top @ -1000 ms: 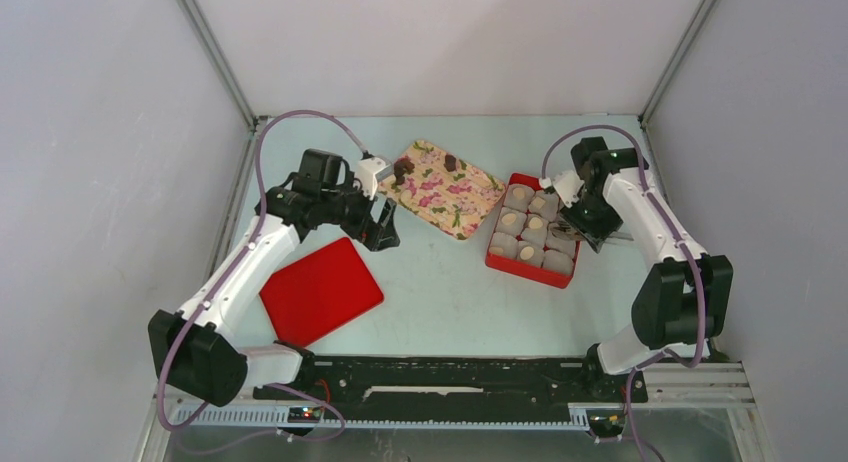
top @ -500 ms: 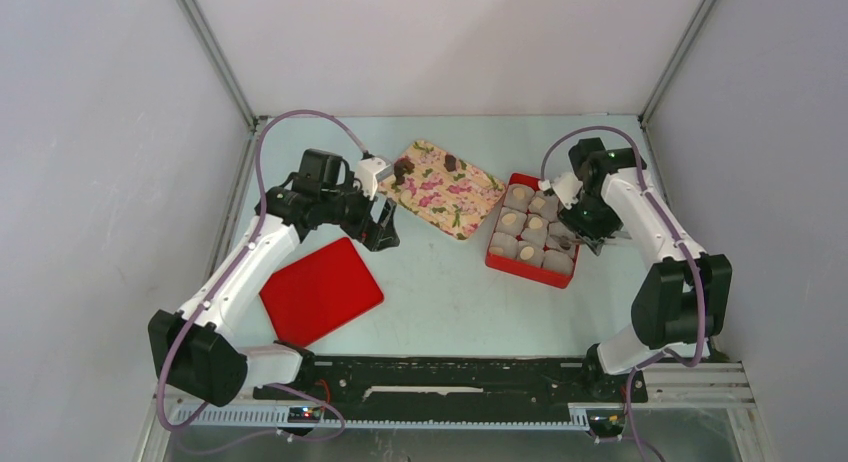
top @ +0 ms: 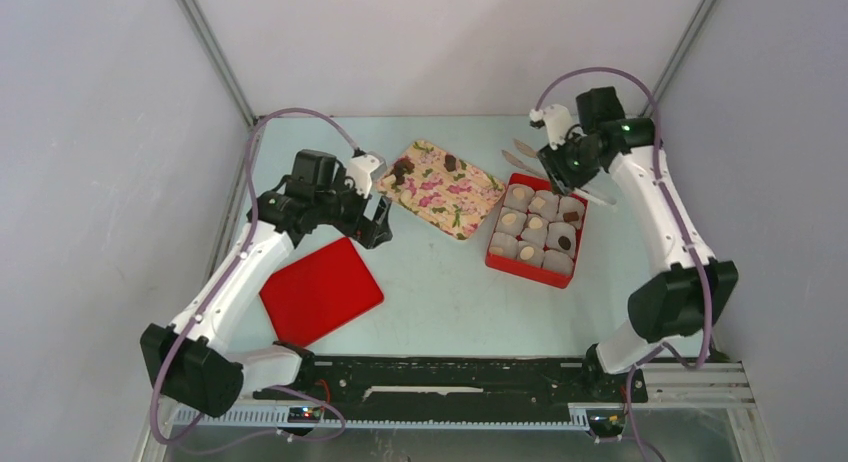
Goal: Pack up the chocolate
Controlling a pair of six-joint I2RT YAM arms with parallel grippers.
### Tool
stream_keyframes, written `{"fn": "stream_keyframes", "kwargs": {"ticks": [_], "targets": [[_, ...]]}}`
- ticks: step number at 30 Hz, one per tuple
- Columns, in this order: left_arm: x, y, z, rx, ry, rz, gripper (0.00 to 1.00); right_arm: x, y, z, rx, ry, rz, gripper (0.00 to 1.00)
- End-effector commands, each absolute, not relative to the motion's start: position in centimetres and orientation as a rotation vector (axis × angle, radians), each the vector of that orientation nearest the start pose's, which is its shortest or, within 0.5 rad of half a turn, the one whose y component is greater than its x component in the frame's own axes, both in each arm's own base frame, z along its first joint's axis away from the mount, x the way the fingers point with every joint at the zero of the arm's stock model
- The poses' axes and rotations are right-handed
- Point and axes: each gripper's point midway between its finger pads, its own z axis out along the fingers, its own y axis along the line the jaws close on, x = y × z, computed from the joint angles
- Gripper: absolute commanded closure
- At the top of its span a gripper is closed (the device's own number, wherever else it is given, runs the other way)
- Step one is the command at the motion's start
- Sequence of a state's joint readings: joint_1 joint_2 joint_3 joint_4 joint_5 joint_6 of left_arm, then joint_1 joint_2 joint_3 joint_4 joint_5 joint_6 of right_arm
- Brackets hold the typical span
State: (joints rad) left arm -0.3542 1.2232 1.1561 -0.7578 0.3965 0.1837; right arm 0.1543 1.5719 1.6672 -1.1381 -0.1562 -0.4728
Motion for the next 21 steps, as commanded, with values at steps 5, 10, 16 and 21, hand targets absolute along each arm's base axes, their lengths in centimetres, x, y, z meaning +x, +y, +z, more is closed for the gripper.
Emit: {"fn": "stream_keyframes", "kwargs": {"ticks": [5,10,16,21], "targets": [[27.6,-14.6,24.3,0.743,2.101,-0.419,0.0,42.0,16.3,19.1,-0.774,2.455,0.476,0.53],[27.3,-14.1,24.4,0.728,2.083,-0.401,0.0,44.9,19.8,15.3,-0.767,2.514,0.482,0.53],[27.1,-13.7,24.2,0.717,2.081,-0.405,0.0,46.9,21.5,12.8,-0.783,2.531,0.324,0.53],[27.2,-13.8,24.1,0.718,2.082,-0.423,0.0,47.5,21.6,10.7,-0.787,2.563,0.252,0.55]]}}
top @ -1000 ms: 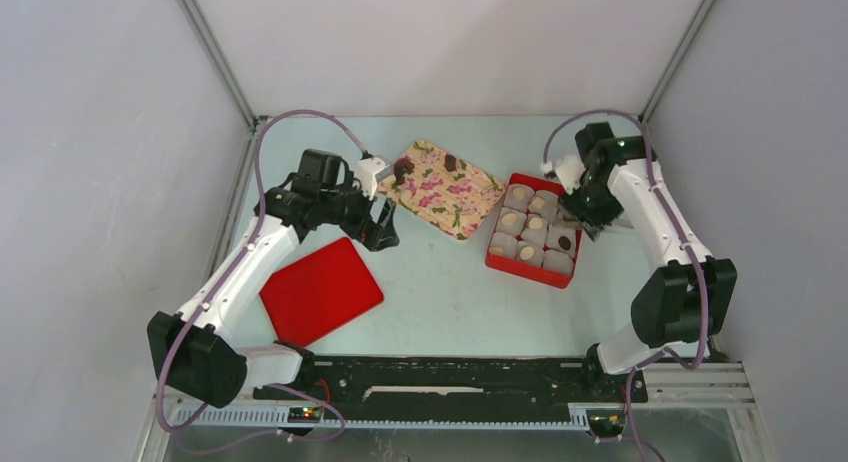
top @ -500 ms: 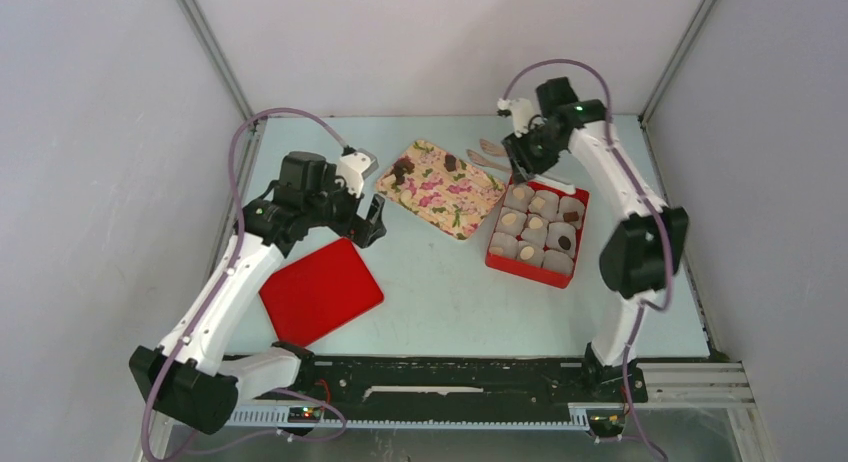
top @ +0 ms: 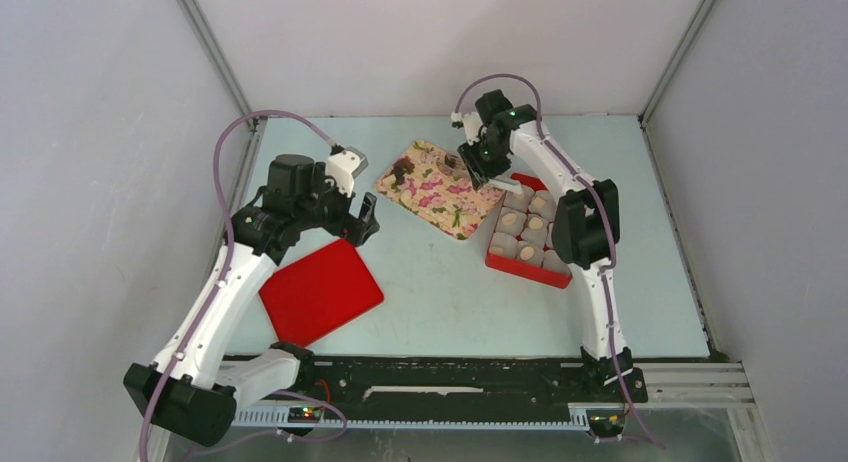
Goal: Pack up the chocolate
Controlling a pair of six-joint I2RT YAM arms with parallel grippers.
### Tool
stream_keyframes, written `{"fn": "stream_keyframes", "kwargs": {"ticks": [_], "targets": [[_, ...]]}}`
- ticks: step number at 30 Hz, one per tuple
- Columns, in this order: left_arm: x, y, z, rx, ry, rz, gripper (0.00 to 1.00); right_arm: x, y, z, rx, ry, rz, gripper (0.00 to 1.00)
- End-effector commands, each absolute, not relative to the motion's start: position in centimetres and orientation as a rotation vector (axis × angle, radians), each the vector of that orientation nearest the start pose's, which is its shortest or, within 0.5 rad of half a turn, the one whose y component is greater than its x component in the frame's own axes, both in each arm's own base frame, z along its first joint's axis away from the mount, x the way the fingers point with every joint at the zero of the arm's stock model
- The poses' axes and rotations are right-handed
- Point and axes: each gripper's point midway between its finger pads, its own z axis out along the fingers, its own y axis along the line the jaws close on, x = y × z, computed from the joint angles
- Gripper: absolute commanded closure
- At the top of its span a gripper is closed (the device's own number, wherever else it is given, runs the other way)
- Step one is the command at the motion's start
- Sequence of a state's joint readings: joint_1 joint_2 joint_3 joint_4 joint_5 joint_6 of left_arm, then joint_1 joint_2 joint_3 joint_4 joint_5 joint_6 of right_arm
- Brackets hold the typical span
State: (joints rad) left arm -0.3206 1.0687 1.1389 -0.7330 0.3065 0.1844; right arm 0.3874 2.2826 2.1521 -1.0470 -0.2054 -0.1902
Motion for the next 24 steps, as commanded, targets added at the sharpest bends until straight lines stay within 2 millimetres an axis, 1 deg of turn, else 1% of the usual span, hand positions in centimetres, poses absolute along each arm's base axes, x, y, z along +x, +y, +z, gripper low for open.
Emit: {"fn": "stream_keyframes", "kwargs": {"ticks": [1,3,6,8,13,17,20,22,24], "targets": [[27.2,-13.9,24.0,0.721,2.084,-0.425,0.0,47.6,21.7,10.4,-0.79,2.567,0.246,0.56],[27.2,-14.0,23.9,0.722,2.087,-0.433,0.0,47.8,21.8,9.7,-0.795,2.575,0.241,0.57],[27.3,-14.1,23.8,0.725,2.091,-0.44,0.0,47.9,21.7,8.9,-0.802,2.588,0.229,0.63],[27.3,-14.1,23.7,0.726,2.094,-0.441,0.0,47.9,21.5,8.7,-0.804,2.591,0.22,0.64],[27.3,-14.2,23.6,0.73,2.096,-0.443,0.0,48.5,22.0,9.0,-0.802,2.558,0.265,0.61],[27.3,-14.2,23.4,0.734,2.099,-0.444,0.0,48.6,22.5,8.7,-0.816,2.55,0.283,0.62],[27.3,-14.3,23.4,0.739,2.097,-0.447,0.0,48.4,22.9,8.3,-0.839,2.551,0.295,0.65],[27.3,-14.2,23.3,0.738,2.098,-0.445,0.0,48.4,23.0,8.1,-0.849,2.55,0.306,0.66],[27.3,-14.2,23.3,0.74,2.098,-0.445,0.0,48.4,23.3,8.0,-0.854,2.546,0.317,0.63]]}}
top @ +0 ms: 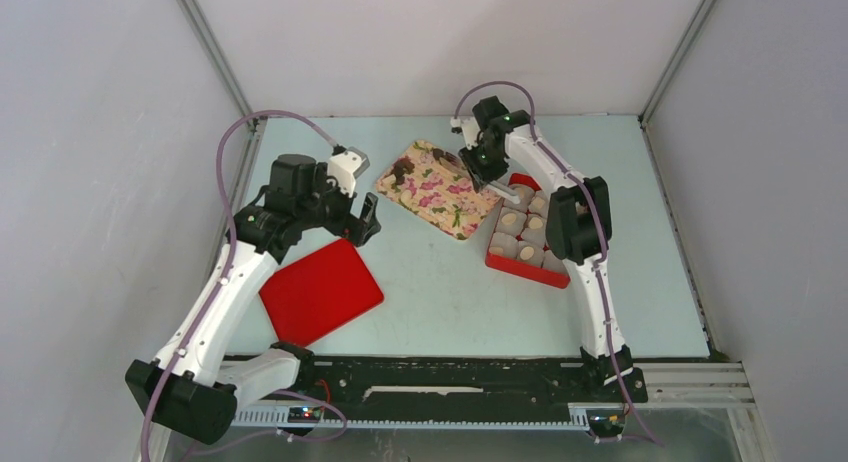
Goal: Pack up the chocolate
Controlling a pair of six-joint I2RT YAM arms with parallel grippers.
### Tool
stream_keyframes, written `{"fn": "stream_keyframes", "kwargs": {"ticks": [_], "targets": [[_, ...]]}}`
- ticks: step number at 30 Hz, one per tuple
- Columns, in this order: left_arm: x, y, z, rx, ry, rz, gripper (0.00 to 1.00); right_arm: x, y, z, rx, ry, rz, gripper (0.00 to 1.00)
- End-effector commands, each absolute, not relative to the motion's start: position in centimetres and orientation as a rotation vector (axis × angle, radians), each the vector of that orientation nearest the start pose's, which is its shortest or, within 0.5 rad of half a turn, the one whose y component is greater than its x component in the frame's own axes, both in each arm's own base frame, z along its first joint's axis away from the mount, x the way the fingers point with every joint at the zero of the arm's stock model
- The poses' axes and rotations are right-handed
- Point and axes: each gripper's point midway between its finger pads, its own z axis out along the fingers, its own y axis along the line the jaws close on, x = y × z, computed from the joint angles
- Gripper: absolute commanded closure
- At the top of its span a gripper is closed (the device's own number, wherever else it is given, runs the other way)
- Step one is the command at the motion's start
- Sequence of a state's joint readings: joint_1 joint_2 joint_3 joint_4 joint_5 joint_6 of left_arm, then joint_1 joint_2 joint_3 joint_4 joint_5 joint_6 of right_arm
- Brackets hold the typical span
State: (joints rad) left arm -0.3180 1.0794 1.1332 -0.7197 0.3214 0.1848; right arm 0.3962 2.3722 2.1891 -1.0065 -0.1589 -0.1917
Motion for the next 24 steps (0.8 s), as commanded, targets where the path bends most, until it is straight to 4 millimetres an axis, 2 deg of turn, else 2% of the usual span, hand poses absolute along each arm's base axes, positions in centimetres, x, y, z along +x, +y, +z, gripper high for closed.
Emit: {"fn": "stream_keyframes", "kwargs": {"ticks": [1,6,11,15,20,24], "targets": [[27.3,-14.2,23.2,0.74,2.098,-0.445,0.0,48.5,23.4,7.9,-0.859,2.543,0.319,0.62],[27.2,-14.2,23.0,0.746,2.098,-0.444,0.0,48.6,24.0,7.7,-0.887,2.53,0.339,0.66],[27.2,-14.3,23.0,0.75,2.098,-0.449,0.0,47.6,24.1,8.1,-0.913,2.536,0.372,0.75],[27.3,-14.4,22.9,0.756,2.1,-0.454,0.0,45.8,23.5,10.5,-0.935,2.501,0.415,0.79],[27.2,-14.7,22.7,0.765,2.109,-0.477,0.0,43.2,22.3,13.8,-0.923,2.429,0.534,0.79],[27.2,-14.9,22.5,0.77,2.113,-0.489,0.0,40.9,20.3,15.2,-0.911,2.45,0.57,0.79]]}}
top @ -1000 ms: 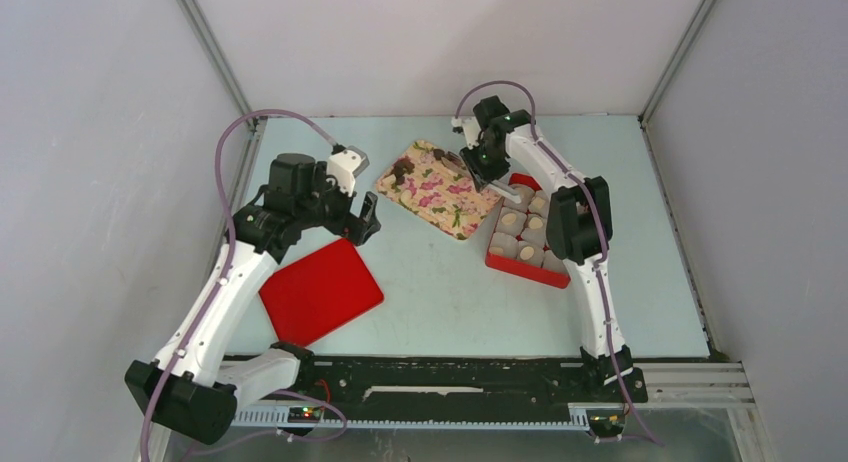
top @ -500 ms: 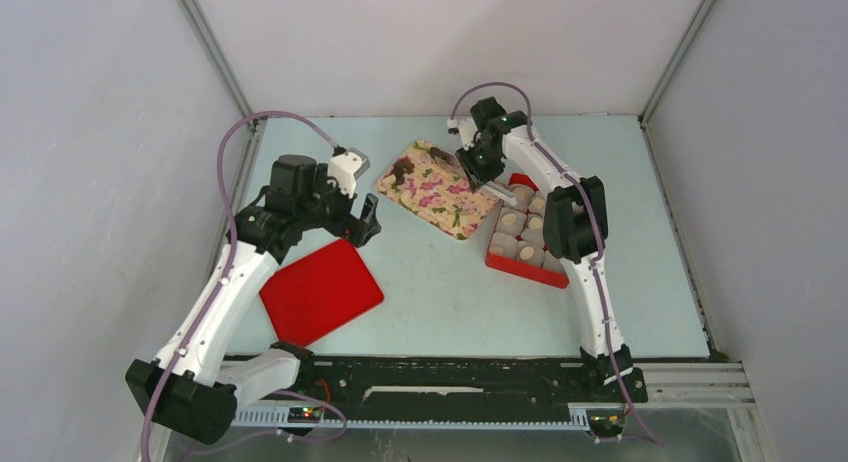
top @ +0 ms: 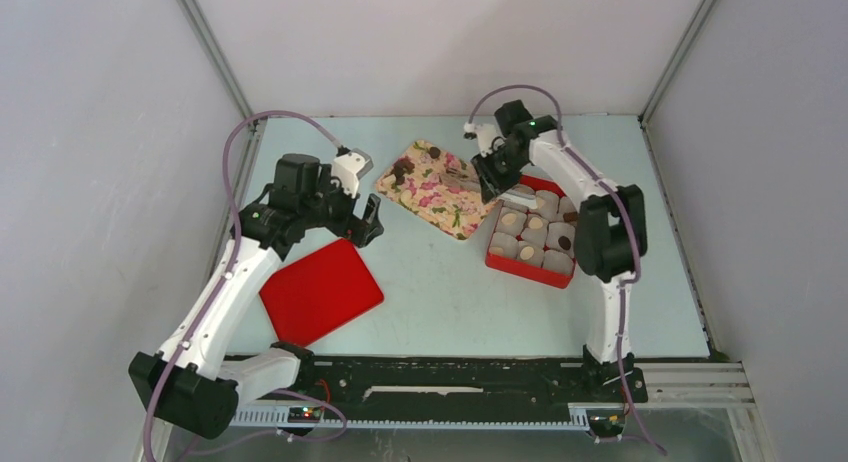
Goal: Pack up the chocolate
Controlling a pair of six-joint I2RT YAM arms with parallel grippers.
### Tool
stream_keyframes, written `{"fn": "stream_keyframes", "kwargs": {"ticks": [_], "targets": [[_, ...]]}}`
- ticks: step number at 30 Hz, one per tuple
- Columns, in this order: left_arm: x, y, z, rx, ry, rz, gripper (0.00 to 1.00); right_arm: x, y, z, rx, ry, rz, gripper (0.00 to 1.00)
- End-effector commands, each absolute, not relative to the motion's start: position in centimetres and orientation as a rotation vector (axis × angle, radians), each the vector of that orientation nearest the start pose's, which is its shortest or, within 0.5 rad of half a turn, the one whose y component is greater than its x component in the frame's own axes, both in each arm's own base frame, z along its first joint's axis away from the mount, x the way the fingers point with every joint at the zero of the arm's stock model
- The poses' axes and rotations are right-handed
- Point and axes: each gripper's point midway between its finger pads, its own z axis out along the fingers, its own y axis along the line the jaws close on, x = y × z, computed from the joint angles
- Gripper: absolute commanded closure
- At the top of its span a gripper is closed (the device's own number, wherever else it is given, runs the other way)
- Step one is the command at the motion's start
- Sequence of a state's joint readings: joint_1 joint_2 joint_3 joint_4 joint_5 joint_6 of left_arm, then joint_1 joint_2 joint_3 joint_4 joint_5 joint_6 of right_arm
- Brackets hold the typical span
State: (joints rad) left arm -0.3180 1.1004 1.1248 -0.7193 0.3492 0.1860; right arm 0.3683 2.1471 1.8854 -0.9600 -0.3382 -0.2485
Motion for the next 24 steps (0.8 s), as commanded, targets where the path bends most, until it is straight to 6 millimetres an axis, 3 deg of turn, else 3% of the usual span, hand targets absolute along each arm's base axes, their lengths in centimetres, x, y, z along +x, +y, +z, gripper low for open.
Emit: {"fn": "stream_keyframes", "kwargs": {"ticks": [1,10,17,24], "targets": [[27.2,-14.9,22.5,0.772,2.115,-0.491,0.0,40.3,19.8,15.4,-0.912,2.457,0.567,0.79],[27.3,-15.1,22.1,0.778,2.132,-0.503,0.0,34.0,13.7,16.7,-1.018,2.496,0.423,0.8],[27.4,-15.3,21.5,0.776,2.157,-0.519,0.0,28.0,7.2,18.5,-1.121,2.493,0.159,0.8],[27.6,-15.9,21.1,0.777,2.189,-0.562,0.0,21.9,2.7,18.7,-1.224,2.552,0.1,0.8]]}}
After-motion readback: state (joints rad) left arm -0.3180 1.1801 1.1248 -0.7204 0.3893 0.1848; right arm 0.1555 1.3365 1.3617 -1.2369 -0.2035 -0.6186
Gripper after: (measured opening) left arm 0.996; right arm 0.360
